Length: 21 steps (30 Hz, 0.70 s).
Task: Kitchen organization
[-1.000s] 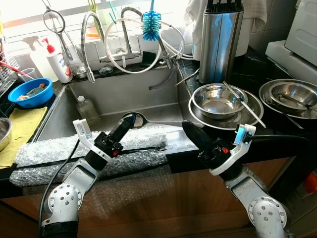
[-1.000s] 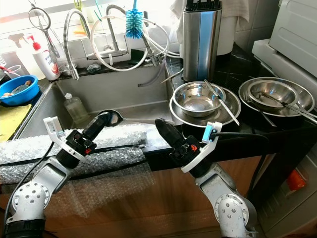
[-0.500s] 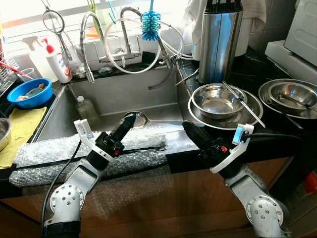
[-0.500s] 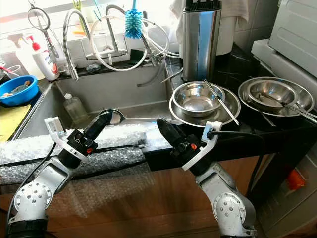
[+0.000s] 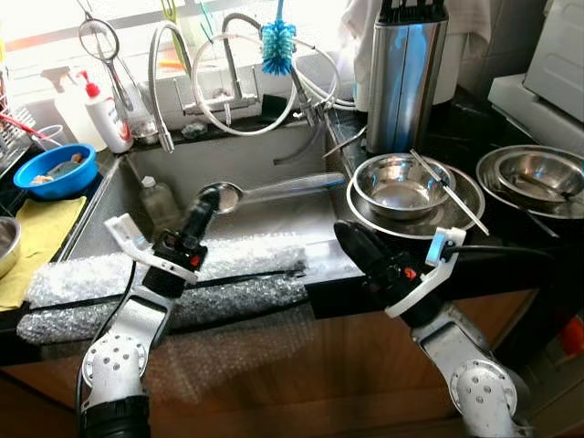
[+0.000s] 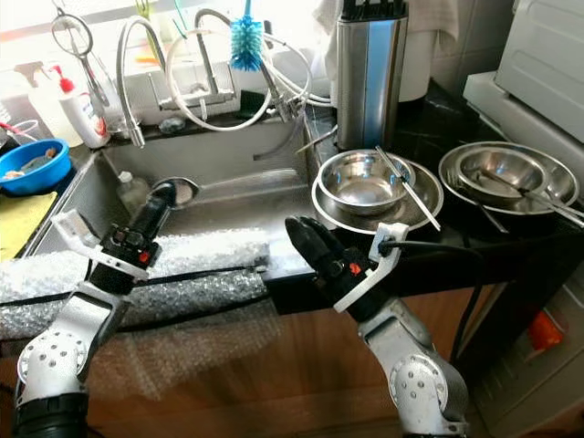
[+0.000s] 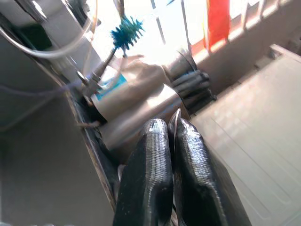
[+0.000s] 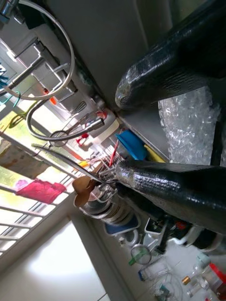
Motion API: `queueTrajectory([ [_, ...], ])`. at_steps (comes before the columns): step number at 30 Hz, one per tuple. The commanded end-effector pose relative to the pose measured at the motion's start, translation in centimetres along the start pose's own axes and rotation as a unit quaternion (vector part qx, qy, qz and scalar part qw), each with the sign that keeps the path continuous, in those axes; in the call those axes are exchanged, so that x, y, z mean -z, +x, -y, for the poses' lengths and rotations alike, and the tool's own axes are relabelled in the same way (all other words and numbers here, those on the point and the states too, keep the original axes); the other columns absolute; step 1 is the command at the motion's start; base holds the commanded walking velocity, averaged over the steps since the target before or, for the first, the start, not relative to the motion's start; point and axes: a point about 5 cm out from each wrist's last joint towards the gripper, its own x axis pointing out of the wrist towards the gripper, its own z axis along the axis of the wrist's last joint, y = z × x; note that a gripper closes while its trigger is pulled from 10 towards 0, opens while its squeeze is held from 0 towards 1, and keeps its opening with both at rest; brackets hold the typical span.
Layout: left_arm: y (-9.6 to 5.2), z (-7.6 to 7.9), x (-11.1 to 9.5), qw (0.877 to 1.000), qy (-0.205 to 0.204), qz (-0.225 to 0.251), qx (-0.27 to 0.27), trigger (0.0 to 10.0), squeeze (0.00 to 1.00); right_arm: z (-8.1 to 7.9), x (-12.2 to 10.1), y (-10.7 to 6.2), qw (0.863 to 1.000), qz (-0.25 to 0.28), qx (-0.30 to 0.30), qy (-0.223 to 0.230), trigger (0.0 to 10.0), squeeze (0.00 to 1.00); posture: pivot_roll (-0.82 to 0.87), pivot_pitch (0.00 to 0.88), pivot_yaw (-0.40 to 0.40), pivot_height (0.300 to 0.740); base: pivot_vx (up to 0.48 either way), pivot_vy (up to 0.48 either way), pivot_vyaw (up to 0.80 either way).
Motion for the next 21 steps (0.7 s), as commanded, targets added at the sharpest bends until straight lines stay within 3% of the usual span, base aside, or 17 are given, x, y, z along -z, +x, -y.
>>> queueTrajectory([
  [1,0.7,-0.6,-1.7,0.996,0.044,0.056,-0.057,0.0,0.00,-0.4,0.4,0.6,0.999,-0.019,0.011,-0.043,10.0,0.00,-0.11,0.000,0.143,0.740,0.000,0.000,0.00],
  [2,0.8,-0.7,-1.9,0.994,0.053,0.064,-0.069,0.0,0.00,-0.4,0.4,0.6,0.998,-0.022,0.014,-0.055,10.0,0.00,-0.11,0.000,0.142,0.740,0.000,0.000,0.00],
  [3,1.0,-1.0,-2.0,0.990,0.084,0.061,-0.092,10.0,0.00,-0.5,0.3,0.8,0.997,-0.025,0.021,-0.073,10.0,0.00,-0.11,0.000,0.142,0.740,0.000,0.000,0.00],
  [4,1.0,-1.0,-2.0,0.990,0.084,0.061,-0.092,10.0,0.00,-0.5,0.3,0.8,0.997,-0.025,0.021,-0.073,10.0,0.00,-0.11,0.000,0.142,0.740,0.000,0.000,0.00],
  [5,1.4,-1.4,-2.4,0.982,0.124,0.064,-0.124,10.0,0.00,-0.8,0.2,1.1,0.993,-0.028,0.030,-0.107,10.0,0.00,-0.12,0.000,0.144,0.740,0.000,0.000,0.00],
  [9,1.6,-1.8,-3.0,0.969,0.181,0.064,-0.155,10.0,0.00,-1.7,0.2,1.3,0.985,-0.030,0.029,-0.166,10.0,0.00,-0.12,0.000,0.145,0.740,0.000,0.000,0.00],
  [12,1.3,-2.7,-2.9,0.939,0.285,0.027,-0.190,10.0,0.00,-2.2,0.2,1.3,0.974,-0.028,0.044,-0.222,10.0,0.00,-0.12,0.000,0.146,0.740,0.000,0.000,0.00],
  [16,1.3,-3.3,-2.9,0.914,0.346,0.016,-0.211,10.0,0.00,-2.4,0.4,1.3,0.967,-0.025,0.058,-0.248,10.0,0.00,-0.12,0.000,0.147,0.740,0.000,0.000,0.00],
  [17,1.4,-3.6,-2.9,0.900,0.374,0.011,-0.224,10.0,0.00,-2.4,0.5,1.2,0.961,-0.024,0.071,-0.267,10.0,0.00,-0.12,0.000,0.147,0.740,0.000,0.000,0.00],
  [19,1.4,-4.0,-3.0,0.893,0.380,0.010,-0.241,10.0,0.00,-2.5,0.6,1.0,0.954,-0.022,0.079,-0.288,10.0,0.00,-0.13,0.000,0.148,0.740,0.000,0.000,0.00],
  [21,1.6,-4.2,-3.1,0.877,0.406,0.014,-0.256,10.0,0.00,-2.6,0.9,0.4,0.943,-0.022,0.084,-0.321,10.0,0.00,-0.13,0.000,0.147,0.740,0.000,0.000,0.00],
])
